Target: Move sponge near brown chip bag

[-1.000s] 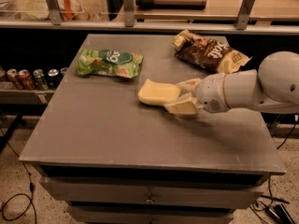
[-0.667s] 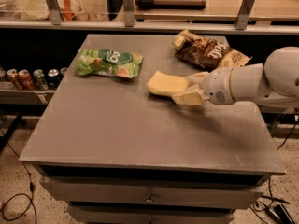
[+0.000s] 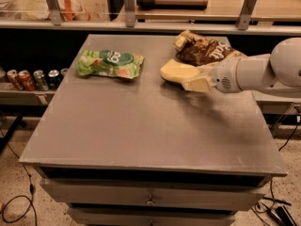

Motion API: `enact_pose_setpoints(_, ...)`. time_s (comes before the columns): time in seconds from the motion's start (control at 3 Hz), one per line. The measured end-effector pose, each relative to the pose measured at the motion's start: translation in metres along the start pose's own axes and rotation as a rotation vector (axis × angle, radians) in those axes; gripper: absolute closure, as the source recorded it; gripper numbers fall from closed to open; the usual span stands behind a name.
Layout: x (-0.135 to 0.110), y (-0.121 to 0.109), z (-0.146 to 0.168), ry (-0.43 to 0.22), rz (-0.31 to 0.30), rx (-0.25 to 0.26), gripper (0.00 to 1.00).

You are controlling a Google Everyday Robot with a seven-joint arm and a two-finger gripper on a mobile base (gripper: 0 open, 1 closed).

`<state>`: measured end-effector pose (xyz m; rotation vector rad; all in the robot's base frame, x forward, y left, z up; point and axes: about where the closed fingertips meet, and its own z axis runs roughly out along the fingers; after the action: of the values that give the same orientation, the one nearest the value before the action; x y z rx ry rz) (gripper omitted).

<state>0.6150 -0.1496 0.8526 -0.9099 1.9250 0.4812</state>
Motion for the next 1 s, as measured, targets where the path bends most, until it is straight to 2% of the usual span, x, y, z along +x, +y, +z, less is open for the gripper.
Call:
enact_pose_setpoints(0.33,0.004,-0.017,-0.002,0.005,0.044,0.042,1.0)
enact_pose_setpoints(0.67,0.012,-0.027,-0.006,0.003,0.077,0.069,0.82)
enact_pose_setpoints(1.0,0.014,-0.032,-0.009,0.001,0.092,0.084,0.59)
